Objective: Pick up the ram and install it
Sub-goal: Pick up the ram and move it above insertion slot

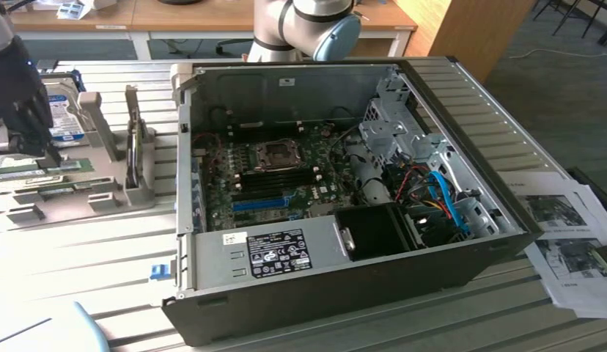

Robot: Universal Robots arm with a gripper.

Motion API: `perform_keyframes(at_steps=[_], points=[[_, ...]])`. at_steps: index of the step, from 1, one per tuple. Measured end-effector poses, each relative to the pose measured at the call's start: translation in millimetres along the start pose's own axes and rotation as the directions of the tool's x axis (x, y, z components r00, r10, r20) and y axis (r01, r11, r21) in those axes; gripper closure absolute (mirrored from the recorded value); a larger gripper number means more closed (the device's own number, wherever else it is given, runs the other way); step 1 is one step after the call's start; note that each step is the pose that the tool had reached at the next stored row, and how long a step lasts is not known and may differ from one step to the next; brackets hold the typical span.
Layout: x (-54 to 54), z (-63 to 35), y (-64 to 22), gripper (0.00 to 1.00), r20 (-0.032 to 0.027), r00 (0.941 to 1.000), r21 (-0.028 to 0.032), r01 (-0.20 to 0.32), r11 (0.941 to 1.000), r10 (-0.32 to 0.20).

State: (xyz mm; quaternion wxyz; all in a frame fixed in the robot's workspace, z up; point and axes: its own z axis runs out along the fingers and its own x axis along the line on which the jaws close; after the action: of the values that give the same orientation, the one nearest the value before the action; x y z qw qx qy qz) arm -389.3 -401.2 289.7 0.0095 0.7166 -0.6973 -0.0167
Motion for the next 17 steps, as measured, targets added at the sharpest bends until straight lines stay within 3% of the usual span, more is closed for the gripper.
perform_keyframes(at_steps=[17], points=[[-0.4, -39.6, 1.4, 0.89, 0.0000, 1.0000, 0.0000, 0.000, 1.0000, 0.000]])
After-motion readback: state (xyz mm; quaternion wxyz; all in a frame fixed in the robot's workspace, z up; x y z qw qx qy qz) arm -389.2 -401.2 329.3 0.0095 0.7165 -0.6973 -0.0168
